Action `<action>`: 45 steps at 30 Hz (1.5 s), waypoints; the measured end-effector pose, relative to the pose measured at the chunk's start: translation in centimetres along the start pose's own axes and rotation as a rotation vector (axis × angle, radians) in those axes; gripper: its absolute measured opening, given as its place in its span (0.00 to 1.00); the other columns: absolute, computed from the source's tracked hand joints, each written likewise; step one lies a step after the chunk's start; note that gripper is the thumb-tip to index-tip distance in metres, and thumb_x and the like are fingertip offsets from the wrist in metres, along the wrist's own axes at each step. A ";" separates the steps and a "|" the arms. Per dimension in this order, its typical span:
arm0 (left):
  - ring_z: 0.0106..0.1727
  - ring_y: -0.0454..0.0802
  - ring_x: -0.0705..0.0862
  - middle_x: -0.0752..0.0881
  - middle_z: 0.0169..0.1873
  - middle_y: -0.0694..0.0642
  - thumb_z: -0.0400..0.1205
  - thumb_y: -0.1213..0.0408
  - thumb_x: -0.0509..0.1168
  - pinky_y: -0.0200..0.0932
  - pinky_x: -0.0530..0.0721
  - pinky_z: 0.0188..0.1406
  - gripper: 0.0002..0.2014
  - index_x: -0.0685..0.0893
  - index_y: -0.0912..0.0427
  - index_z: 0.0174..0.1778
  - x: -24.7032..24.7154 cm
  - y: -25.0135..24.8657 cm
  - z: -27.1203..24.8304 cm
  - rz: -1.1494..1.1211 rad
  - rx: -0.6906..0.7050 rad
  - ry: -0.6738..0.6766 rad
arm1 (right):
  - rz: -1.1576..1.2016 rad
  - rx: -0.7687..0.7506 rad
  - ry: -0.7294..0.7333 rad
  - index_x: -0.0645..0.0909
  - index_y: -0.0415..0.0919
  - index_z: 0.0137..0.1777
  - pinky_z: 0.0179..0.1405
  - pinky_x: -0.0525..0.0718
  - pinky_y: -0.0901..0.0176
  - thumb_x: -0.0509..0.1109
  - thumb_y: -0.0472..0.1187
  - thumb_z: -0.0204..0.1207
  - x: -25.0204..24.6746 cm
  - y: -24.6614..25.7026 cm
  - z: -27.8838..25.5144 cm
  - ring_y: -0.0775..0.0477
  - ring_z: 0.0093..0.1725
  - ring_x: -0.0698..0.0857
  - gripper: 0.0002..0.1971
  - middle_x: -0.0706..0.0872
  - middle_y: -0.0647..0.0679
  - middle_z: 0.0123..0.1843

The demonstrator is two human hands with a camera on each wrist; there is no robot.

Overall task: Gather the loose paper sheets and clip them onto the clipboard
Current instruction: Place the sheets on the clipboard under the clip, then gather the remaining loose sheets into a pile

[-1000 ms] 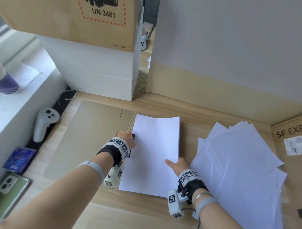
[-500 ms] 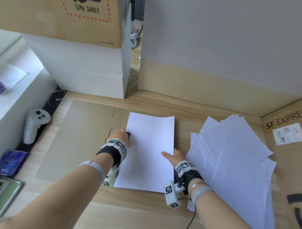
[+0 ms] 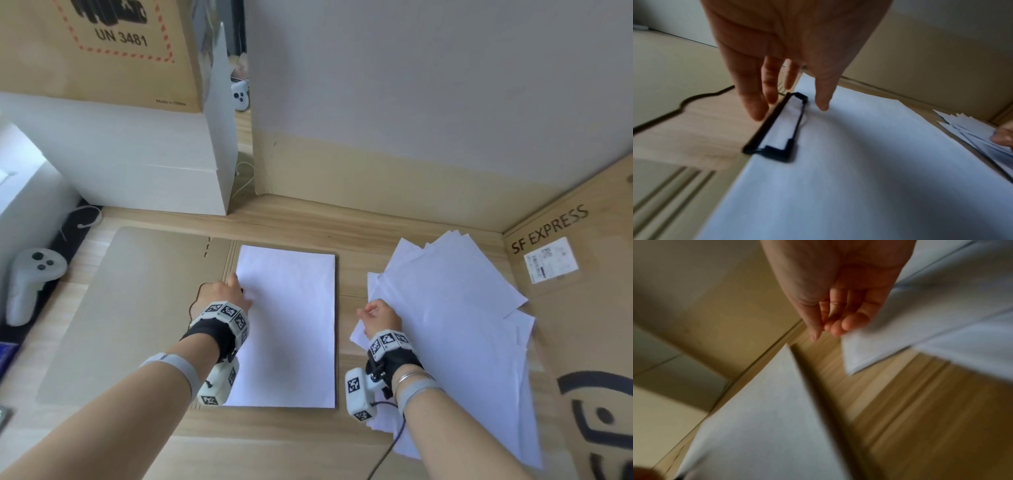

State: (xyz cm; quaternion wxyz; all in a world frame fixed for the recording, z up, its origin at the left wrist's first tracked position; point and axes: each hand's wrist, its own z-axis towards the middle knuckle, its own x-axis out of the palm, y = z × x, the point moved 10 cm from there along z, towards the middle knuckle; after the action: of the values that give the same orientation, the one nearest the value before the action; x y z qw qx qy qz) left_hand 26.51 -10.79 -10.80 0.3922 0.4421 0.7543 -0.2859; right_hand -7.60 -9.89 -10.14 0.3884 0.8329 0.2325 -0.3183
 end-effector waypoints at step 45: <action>0.62 0.65 0.82 0.84 0.61 0.67 0.79 0.70 0.66 0.49 0.79 0.58 0.20 0.79 0.64 0.68 7.8 -19.6 -8.3 -0.639 0.157 0.293 | 0.141 0.598 -0.258 0.58 0.49 0.78 0.73 0.68 0.37 0.78 0.46 0.67 -15.5 -23.7 -2.9 0.32 0.76 0.63 0.42 0.60 0.39 0.78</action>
State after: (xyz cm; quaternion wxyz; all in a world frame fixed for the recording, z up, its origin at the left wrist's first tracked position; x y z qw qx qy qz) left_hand 3.89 -9.55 -11.35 0.1357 0.2491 0.8784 -0.3848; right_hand -32.36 4.25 -9.49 0.1741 0.8768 0.0194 -0.4478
